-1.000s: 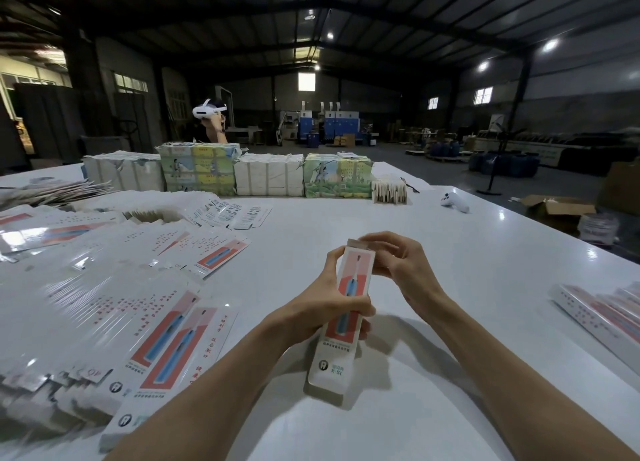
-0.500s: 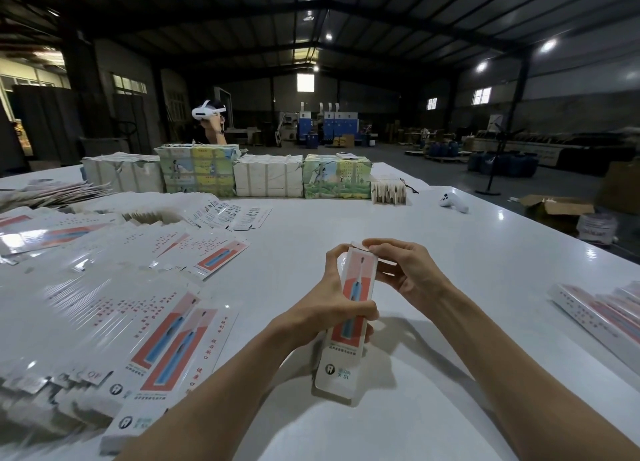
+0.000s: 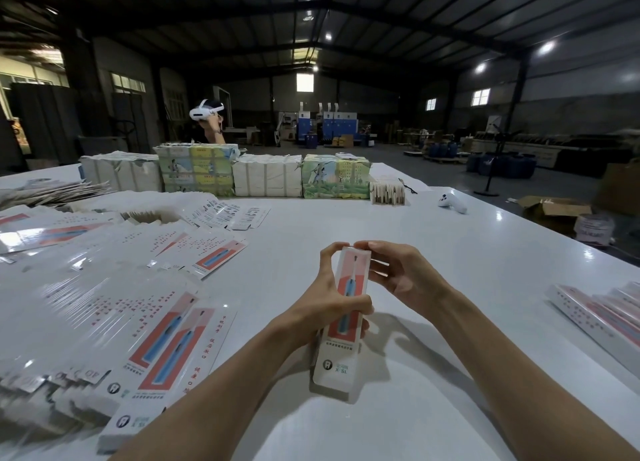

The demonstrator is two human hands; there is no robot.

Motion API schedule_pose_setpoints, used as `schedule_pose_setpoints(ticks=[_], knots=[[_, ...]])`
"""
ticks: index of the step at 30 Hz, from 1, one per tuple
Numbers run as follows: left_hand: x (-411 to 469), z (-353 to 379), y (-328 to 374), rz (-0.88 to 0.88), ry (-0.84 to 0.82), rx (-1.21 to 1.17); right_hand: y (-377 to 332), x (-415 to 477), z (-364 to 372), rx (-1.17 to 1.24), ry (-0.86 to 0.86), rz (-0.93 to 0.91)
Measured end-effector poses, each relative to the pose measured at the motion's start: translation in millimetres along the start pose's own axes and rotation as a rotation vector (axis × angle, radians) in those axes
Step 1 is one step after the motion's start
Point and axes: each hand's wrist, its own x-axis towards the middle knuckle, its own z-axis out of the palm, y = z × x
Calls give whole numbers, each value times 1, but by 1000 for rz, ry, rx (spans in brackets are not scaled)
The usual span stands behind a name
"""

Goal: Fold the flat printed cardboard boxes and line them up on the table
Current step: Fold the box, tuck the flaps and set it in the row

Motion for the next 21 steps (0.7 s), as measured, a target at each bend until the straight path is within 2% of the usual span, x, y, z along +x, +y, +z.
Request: schedule_pose_setpoints(ticks=[9, 15, 18, 21], knots=[[2, -5, 0, -44, 22, -90, 14, -2, 11, -337, 72, -219], [1, -1, -2, -48, 21, -110, 17, -3, 8, -368, 71, -225], [4, 2, -3, -43, 101, -114, 22, -1, 11, -470, 133, -244], [7, 6, -3, -43, 183, -231, 23, 1, 16, -683, 178, -293]])
